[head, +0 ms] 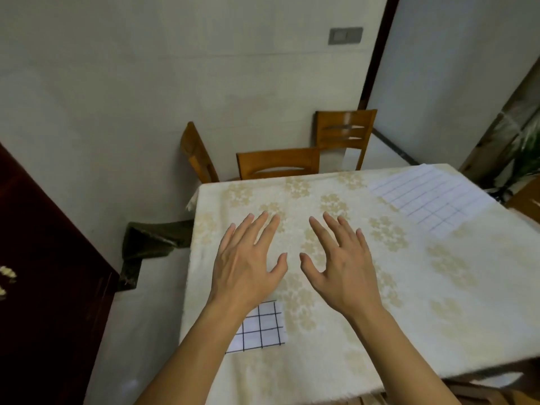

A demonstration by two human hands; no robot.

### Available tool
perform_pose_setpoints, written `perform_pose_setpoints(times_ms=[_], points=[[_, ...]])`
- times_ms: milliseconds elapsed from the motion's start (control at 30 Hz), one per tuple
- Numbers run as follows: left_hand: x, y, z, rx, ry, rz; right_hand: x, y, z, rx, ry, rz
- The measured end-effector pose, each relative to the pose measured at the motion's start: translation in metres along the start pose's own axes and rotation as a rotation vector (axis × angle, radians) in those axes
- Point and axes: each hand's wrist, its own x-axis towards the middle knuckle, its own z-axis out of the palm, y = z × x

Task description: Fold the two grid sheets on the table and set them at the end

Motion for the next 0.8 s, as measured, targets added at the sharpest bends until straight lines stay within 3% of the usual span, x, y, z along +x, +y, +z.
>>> perform_pose_setpoints(times_ms=[300,800], points=[[0.015,0.059,-0.004,0.004,0.061,0.158,-0.027,0.039,-0.054,-0.003,0.084,0.149],[-0.011,0.136,0.012,-0.314,-0.139,0.563,-0.134,0.036,-0.109,-0.157,0.299,0.642]])
